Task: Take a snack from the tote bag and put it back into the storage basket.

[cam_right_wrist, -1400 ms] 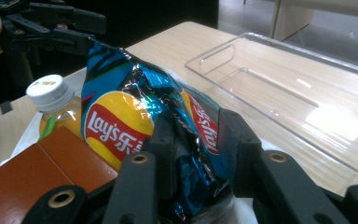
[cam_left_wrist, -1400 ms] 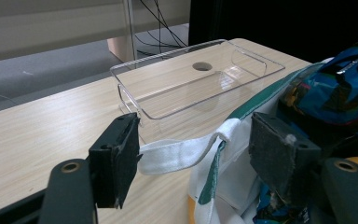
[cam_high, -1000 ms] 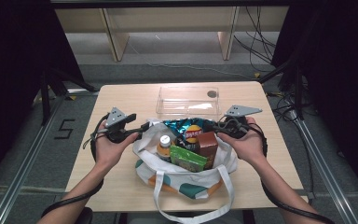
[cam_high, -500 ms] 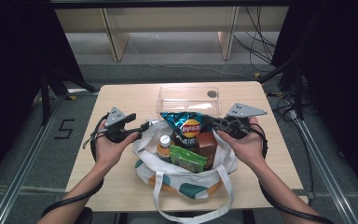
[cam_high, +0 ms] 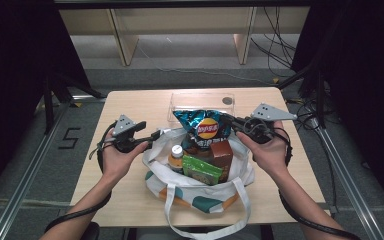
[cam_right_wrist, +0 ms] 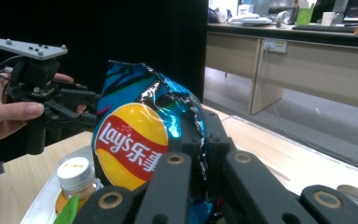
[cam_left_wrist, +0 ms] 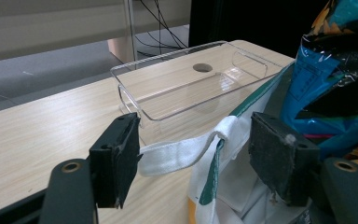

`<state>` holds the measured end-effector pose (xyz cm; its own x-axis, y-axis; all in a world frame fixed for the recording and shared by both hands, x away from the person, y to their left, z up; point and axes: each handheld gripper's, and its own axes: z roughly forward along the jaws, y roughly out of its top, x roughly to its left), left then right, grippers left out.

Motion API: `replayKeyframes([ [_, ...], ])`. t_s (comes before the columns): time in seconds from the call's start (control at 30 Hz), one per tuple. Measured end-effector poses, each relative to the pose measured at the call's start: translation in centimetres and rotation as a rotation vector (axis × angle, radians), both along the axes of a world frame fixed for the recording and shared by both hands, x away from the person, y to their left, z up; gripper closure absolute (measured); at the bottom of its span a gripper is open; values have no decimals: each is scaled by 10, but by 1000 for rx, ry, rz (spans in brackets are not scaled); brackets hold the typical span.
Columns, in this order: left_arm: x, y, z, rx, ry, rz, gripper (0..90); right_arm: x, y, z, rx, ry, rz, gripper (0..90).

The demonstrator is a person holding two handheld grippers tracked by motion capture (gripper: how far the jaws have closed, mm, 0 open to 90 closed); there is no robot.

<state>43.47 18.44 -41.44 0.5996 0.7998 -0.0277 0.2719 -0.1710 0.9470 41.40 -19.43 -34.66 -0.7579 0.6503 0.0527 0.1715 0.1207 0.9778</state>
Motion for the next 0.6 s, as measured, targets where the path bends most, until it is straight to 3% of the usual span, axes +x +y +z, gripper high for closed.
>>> replayKeyframes([
  [0.23,-1,0,0,4,7,5,333,0,0,8,15,-33,-8,900],
  [0.27,0,0,0,5,6,5,332,0,-1,9,24,-17,-15,900],
  [0.37,0,0,0,2,0,2,332,1,-1,12,38,-33,-13,900],
  [0.57,0,0,0,-1,4,2,331,1,-1,18,48,-20,-25,900],
  [0.6,0,0,0,-1,4,2,331,2,-1,19,47,-45,-23,900],
])
